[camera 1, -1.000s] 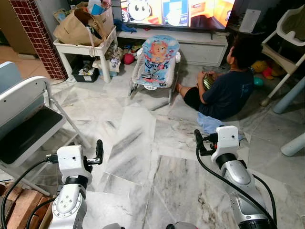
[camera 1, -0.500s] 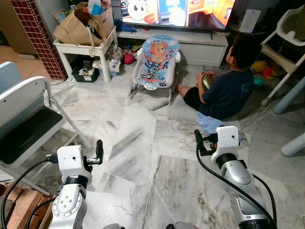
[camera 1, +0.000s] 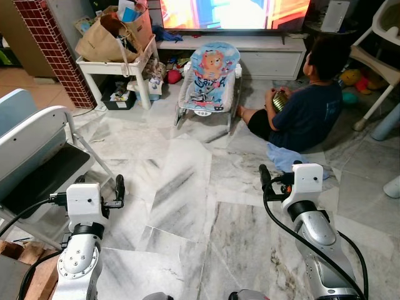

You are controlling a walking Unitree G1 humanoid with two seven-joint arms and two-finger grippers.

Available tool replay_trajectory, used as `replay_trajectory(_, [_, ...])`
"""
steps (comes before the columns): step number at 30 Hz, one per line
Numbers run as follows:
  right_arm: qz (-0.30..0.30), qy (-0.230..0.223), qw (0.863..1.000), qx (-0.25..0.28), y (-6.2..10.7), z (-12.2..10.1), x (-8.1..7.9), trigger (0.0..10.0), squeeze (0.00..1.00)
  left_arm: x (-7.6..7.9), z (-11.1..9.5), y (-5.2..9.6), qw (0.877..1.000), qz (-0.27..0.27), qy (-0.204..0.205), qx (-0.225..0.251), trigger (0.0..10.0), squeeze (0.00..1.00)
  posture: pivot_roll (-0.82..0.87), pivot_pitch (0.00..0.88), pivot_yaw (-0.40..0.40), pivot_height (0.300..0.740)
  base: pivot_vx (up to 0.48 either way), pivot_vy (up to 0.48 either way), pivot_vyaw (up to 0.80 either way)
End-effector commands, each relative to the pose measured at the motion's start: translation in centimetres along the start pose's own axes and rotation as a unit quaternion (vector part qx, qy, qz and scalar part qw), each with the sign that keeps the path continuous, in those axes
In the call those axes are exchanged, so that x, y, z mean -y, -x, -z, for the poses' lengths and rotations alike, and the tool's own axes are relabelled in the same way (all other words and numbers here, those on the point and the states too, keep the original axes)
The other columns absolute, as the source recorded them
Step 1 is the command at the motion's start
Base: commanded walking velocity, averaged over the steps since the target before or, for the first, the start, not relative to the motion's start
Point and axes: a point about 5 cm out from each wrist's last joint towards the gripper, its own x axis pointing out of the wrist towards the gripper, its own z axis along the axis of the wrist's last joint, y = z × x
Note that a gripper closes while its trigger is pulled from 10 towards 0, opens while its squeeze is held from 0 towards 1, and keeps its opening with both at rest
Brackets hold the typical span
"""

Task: Restocking fridge

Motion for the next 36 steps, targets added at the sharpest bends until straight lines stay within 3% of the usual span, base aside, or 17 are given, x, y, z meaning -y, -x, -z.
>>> replay_trajectory(1, [0.002,0.016,1.0,0.002,-0.3,-0.2,-0.4,10.0,0.0,-0.5,0.4,0.3,1.0,-0.01,-0.001,-0.012,10.0,0.0,-0.05,0.084,0.079,0.74,0.0,0.0,0.0])
replay_trajectory(5, [-0.008,-0.005,1.0,0.019,-0.6,-0.4,-1.0,10.0,0.0,-0.2,0.6,0.2,1.0,-0.007,-0.004,-0.012,10.0,0.0,-0.04,0.086,0.063,0.74,0.0,0.0,0.0])
replay_trajectory(9, [-0.026,-0.001,0.999,0.034,-2.0,-1.6,-1.6,10.0,0.0,-0.1,-0.6,-0.7,1.0,-0.021,-0.013,0.017,10.0,0.0,-0.02,0.083,0.028,0.74,0.0,0.0,0.0])
replay_trajectory(15, [-0.048,0.008,0.998,0.046,-2.7,-2.2,-1.8,10.0,0.0,0.0,0.2,0.3,0.999,-0.038,-0.006,0.005,10.0,0.0,-0.02,0.083,0.016,0.74,0.0,0.0,0.0])
replay_trajectory(17, [-0.045,0.003,0.998,0.048,-2.9,-2.2,-1.8,10.0,0.0,0.7,0.4,0.5,1.0,-0.025,-0.004,0.002,10.0,0.0,-0.02,0.076,0.015,0.74,0.0,0.0,0.0])
replay_trajectory(22, [-0.046,0.002,0.998,0.05,-2.9,-2.1,-1.8,10.0,0.0,1.0,0.3,0.3,1.0,-0.022,-0.002,0.001,10.0,0.0,-0.02,0.065,0.004,0.74,0.0,0.0,0.0])
replay_trajectory(29, [-0.03,0.005,0.999,0.024,-1.8,-0.3,-0.6,10.0,0.0,0.9,0.6,0.2,1.0,-0.015,-0.002,-0.008,10.0,0.0,-0.03,0.044,0.005,0.74,0.0,0.0,0.0])
replay_trajectory(36, [-0.025,0.001,0.999,0.026,-1.5,-0.1,-0.8,10.0,0.0,0.6,0.3,-0.6,1.0,-0.011,-0.006,-0.004,10.0,0.0,-0.04,0.048,0.026,0.74,-0.034,0.0,0.0])
